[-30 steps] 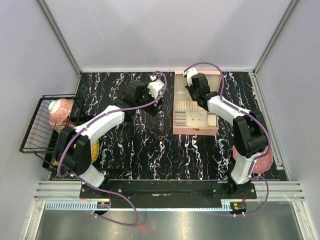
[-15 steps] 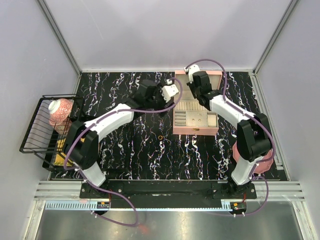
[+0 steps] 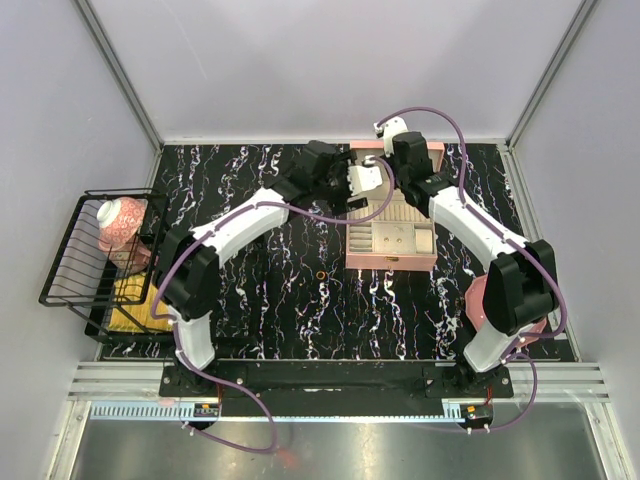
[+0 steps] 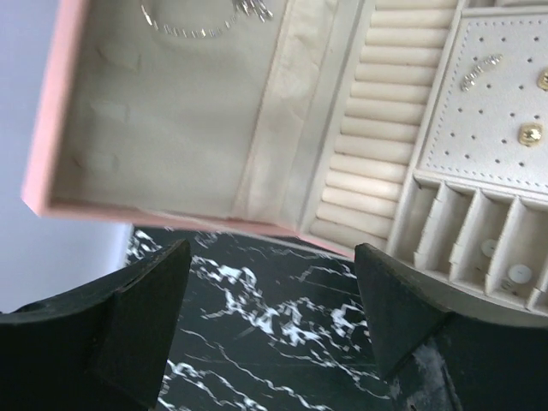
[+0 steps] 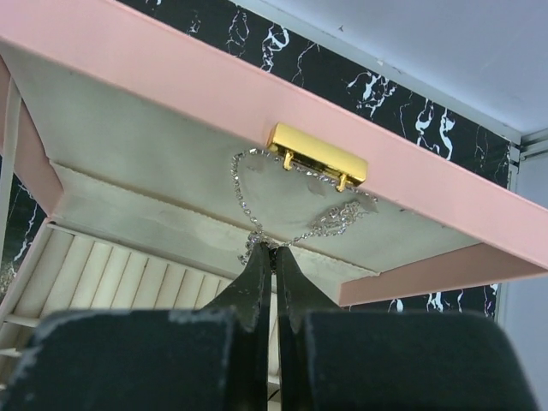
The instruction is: Organize the mixed jewelry
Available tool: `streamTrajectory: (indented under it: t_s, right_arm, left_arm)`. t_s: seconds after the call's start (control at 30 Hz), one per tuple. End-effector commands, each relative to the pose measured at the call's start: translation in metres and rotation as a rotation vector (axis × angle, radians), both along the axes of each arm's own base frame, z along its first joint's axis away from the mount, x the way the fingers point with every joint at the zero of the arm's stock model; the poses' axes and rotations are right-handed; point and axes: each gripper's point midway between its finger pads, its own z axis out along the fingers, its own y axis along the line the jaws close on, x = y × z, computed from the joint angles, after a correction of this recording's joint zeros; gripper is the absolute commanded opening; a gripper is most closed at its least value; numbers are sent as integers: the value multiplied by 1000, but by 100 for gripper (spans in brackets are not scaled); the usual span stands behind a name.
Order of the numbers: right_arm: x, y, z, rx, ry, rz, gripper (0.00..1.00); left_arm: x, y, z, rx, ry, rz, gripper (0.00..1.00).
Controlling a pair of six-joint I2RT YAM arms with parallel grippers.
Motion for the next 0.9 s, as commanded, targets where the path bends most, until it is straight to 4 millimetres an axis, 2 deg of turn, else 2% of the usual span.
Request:
streamTrajectory:
  t_s: [0.0,0.17,0.23,0.27,0.3,0.37,0.4,0.47,0.6,0.73,0.77,0.8,0.87]
  right_arm:
    - [0,3,8,8,-13,-2,0]
    - [3,7,3,15,-14,12,0]
    - [5,9,1,18,-14,16,0]
    - [5,10,0,21,-12,18,0]
    - [5,11,0,25,-11,23,0]
    - [5,12,-4,34,-5,22,0]
    - [6,12,-6,34,-2,20,0]
    - [5,12,-9,37,2,15,0]
    - [7,11,-15,33,8,6,0]
    - [6,6,-18,30,11,-14,0]
    - [6,6,-19,33,12,-15,0]
    - [5,5,-19,36,11,-17,0]
    - [4,1,-21,41,16,-26,0]
  left_arm:
    - [21,-19,26,54,-139,-84,84]
    - [34,-43,28,26,-202,-121,84]
    - [38,-48,16,41,-214,-120,84]
    - [42,-50,17,37,-240,-121,84]
    - [44,-50,8,50,-239,-121,84]
    - [48,-53,7,60,-291,-123,83]
    - [49,-52,-2,67,-293,-122,83]
    - [57,-53,1,60,-338,-105,83]
    - [62,-53,-12,77,-340,-94,82]
    - [60,-54,-15,62,-343,-91,79]
    - [61,-54,-8,44,-365,-87,79]
    - [59,-53,-10,36,-359,-82,78]
    - [54,-53,-3,0,-357,-77,77]
